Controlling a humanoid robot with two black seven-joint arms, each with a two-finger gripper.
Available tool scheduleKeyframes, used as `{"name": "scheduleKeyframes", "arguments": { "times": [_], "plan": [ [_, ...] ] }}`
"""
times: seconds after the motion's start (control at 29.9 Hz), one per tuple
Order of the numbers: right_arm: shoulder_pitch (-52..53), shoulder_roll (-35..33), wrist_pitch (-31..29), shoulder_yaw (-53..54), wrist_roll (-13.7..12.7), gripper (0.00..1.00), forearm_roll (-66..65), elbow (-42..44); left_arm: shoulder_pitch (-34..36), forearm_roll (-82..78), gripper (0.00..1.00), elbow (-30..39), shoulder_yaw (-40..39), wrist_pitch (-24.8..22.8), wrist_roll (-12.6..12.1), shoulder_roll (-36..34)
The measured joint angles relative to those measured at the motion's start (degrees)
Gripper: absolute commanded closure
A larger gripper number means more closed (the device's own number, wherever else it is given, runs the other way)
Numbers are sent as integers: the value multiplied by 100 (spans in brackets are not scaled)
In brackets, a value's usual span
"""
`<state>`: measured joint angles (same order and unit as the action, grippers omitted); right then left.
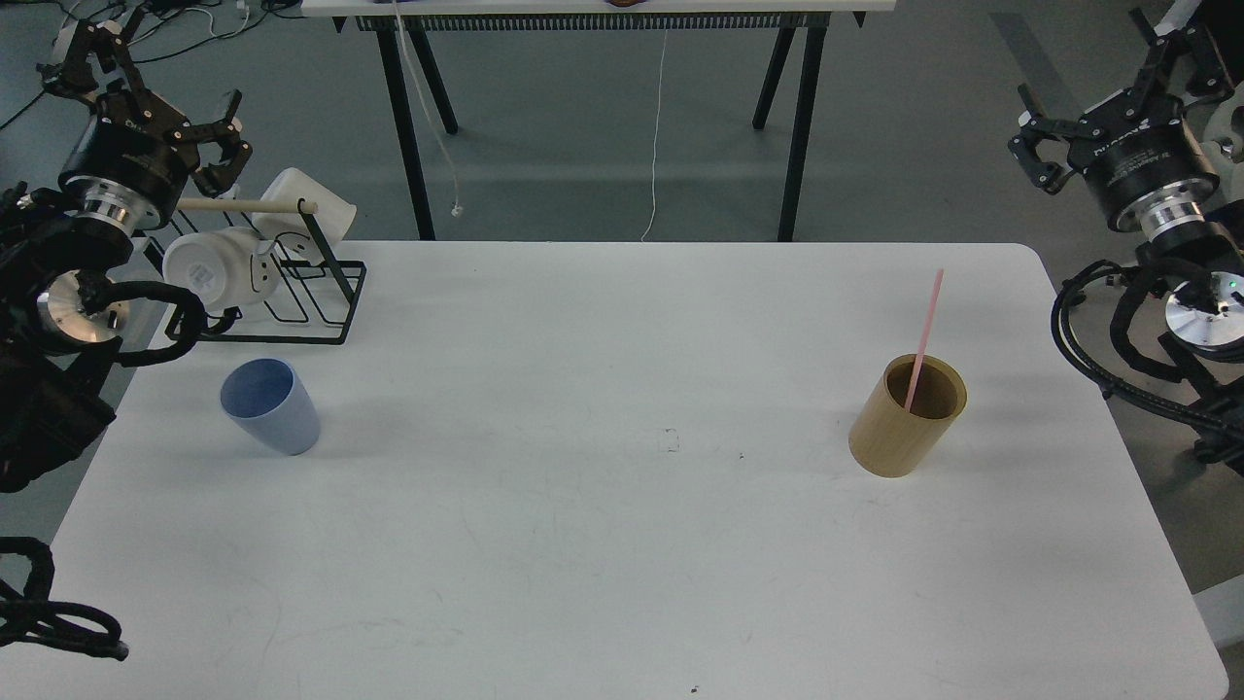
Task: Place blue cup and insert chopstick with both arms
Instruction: 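Move the left gripper down toward the blue cup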
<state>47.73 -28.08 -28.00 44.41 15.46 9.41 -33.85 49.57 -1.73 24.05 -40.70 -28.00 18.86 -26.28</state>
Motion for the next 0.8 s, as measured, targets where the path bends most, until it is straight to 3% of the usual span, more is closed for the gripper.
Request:
{"name": "scheduleKeyframes", "arguments": {
  "times": [0.47, 0.8],
  "plan": [
    [1, -24, 0, -13, 0, 0, -27, 33, -153, -62, 1, 298, 125, 0, -42, -211],
    [77, -23, 0, -30, 1, 0, -42, -23, -442, -1739, 4, 2777, 468, -1, -29, -2003]
  ]
}}
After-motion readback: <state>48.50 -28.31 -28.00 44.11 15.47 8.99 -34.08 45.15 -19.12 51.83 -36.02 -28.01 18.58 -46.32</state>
